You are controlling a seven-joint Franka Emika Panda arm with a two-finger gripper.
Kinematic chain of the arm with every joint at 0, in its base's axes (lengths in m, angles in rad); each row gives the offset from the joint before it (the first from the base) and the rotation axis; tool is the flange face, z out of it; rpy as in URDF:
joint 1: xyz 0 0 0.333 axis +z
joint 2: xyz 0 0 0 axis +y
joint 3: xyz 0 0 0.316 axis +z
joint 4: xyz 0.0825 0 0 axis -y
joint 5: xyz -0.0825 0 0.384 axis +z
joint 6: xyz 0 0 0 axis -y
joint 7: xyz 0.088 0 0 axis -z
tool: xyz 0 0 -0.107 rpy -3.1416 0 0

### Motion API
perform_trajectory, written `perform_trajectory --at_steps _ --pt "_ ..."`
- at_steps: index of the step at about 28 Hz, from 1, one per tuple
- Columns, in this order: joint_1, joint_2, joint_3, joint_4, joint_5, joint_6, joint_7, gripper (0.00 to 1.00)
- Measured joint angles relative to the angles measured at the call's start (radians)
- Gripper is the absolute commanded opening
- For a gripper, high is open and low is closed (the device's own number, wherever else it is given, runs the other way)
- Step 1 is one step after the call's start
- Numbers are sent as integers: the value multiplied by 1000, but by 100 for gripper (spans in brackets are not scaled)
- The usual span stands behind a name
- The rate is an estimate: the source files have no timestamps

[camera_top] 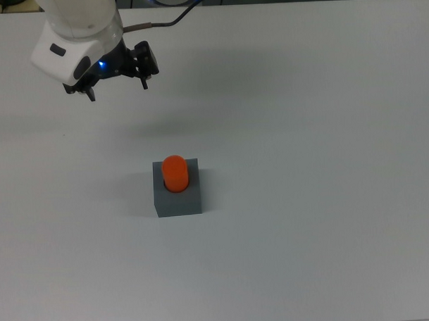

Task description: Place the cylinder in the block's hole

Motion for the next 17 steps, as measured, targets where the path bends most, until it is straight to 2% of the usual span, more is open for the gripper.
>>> perform_trajectory --at_steps 17 --pt "5 0 4 1 -6 5 81 100"
